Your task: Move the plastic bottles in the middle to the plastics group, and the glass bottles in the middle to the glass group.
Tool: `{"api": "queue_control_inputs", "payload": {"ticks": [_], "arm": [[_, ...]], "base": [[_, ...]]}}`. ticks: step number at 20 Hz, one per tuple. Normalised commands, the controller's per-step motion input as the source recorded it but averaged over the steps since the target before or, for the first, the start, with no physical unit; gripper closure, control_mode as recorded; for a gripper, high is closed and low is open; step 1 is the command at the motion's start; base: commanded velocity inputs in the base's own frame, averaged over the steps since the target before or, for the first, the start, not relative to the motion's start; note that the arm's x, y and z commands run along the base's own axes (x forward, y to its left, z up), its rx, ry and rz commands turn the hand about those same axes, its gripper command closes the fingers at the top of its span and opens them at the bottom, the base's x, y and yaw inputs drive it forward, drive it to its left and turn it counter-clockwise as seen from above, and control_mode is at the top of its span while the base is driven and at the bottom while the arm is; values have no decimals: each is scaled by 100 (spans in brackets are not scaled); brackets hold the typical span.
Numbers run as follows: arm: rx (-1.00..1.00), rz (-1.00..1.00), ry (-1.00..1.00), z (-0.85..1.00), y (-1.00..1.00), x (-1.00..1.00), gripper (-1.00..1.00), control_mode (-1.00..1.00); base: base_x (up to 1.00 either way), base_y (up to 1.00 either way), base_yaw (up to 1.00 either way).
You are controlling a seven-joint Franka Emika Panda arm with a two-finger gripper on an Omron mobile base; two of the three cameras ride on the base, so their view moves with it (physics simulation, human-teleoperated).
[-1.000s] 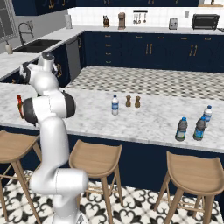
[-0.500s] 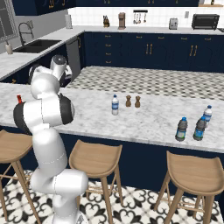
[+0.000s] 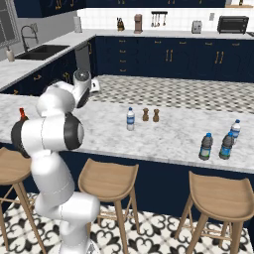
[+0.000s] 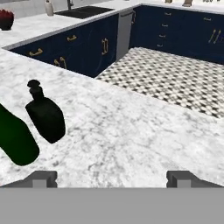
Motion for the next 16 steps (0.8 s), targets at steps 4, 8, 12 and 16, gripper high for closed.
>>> {"api": "queue_control_inputs", "payload": {"ticks": [4,8,12,16], "arm": [[0,-23,0,0,-90,0,-100,-100],[0,-26,0,-1,-85,0,-100,-100],[0,-28,0,-5,-81,3,-100,-100],[0,-28,0,-1,-76,3,-100,-100]], "base": [[0,0,0],[0,0,0],[0,0,0],[0,0,0]]}}
